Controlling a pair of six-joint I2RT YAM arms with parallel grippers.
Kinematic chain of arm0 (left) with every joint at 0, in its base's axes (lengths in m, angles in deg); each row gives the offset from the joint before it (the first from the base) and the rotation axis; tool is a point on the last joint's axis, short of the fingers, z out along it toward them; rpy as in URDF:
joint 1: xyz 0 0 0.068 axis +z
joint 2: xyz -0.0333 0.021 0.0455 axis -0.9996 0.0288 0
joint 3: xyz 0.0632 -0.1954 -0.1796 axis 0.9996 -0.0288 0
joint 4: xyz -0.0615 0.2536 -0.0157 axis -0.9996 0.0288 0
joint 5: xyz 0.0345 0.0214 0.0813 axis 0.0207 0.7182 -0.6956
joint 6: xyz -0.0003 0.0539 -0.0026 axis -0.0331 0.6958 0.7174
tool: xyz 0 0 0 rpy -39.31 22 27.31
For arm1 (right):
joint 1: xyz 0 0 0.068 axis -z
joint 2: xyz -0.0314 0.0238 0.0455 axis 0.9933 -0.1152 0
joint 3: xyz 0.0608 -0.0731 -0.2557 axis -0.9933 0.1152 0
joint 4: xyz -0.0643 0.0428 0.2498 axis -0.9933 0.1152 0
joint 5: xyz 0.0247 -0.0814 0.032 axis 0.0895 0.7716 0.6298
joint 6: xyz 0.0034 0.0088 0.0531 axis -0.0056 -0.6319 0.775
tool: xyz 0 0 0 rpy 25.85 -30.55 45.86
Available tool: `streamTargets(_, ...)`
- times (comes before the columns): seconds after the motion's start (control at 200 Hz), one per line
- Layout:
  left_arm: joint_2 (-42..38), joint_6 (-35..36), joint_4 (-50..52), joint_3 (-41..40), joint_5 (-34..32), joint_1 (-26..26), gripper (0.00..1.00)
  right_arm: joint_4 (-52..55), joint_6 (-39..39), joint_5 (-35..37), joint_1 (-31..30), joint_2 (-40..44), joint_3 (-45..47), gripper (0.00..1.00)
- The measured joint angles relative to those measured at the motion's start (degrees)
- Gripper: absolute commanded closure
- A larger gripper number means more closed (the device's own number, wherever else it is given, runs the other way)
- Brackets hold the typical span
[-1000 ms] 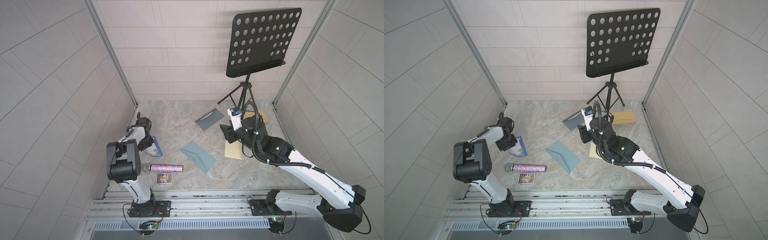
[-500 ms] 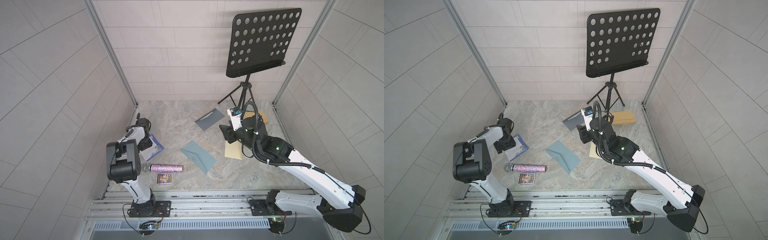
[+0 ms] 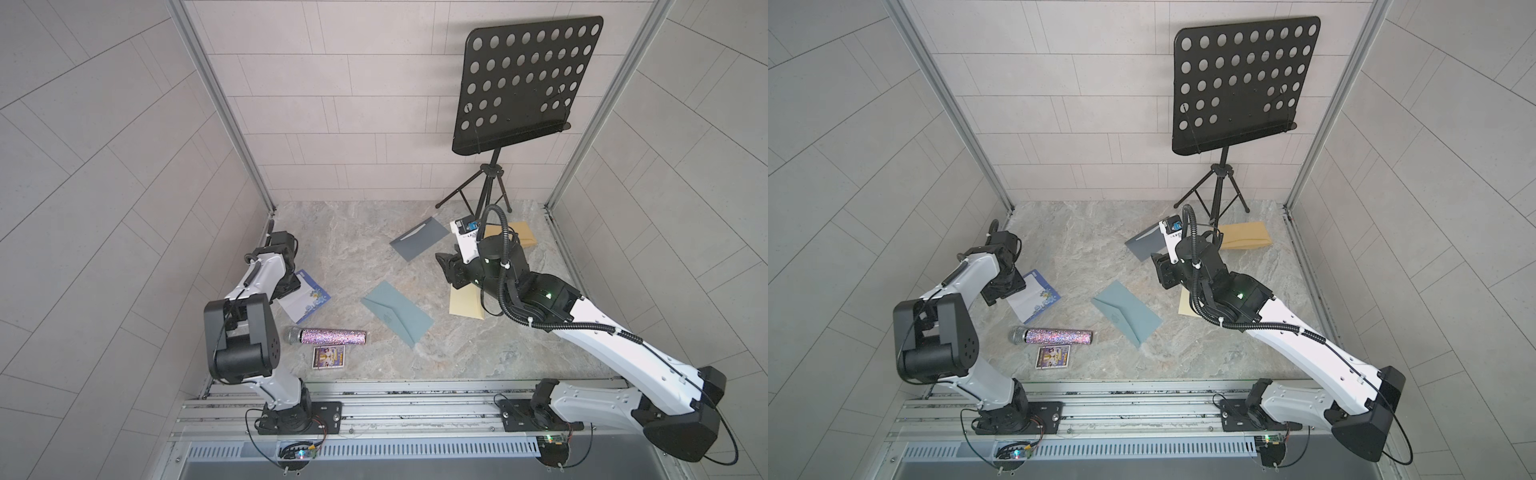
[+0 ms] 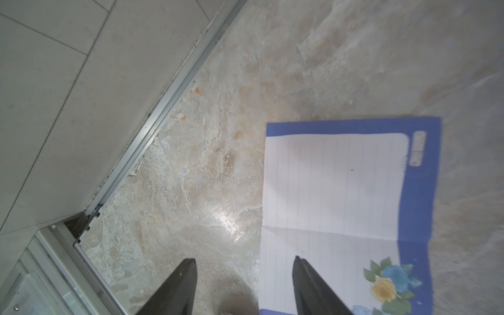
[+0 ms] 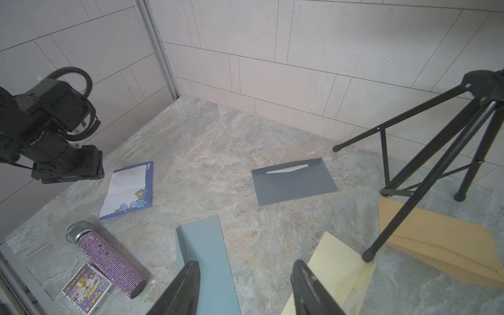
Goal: Take the letter paper out of the envelope
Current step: Place the letter paper at the center of the board, then pick up the envelope from the center of the board.
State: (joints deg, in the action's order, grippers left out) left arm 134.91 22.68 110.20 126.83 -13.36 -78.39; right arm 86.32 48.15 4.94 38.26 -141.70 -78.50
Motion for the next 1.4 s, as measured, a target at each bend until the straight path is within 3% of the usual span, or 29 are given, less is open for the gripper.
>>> streamTargets(0.215,-3.56,-5.77,1.66,3.63,9.14,-4.74,0.30,2.25,2.19,-3.39,1.46,-1.79,0.11,0.43)
streamTargets(0.36,-5.38,-15.45,1.92,1.68,18.73,-14.27,0.24,4.26,5.38,-6.60,4.07,-2.71,0.31,0.43)
streamTargets(0.44,-5.70,-21.46,0.92,-0.35,24.20,-20.11,0.12,4.94,6.73,-7.76,5.05,-2.73,0.92,0.43)
streamTargets(0.64,-5.33,-34.99,-2.62,-3.54,33.59,-30.75,0.10,5.25,9.38,-9.55,5.16,-2.21,4.13,0.43)
streamTargets(0.931,-1.68,-41.42,-9.49,-6.99,39.08,-32.37,0.14,5.60,11.54,-9.79,5.16,1.42,7.32,0.43)
streamTargets(1.196,8.28,-38.62,-13.86,-6.95,42.23,-31.82,0.19,5.64,12.33,-9.62,5.18,3.58,8.13,0.43)
streamTargets(1.301,8.96,-37.51,-13.86,-6.97,42.45,-31.82,0.29,5.81,12.35,-9.53,5.27,4.07,8.83,0.43)
streamTargets(1.401,8.96,-37.18,-15.17,-7.58,42.58,-31.82,0.45,5.95,12.35,-9.42,5.44,4.07,9.05,0.43)
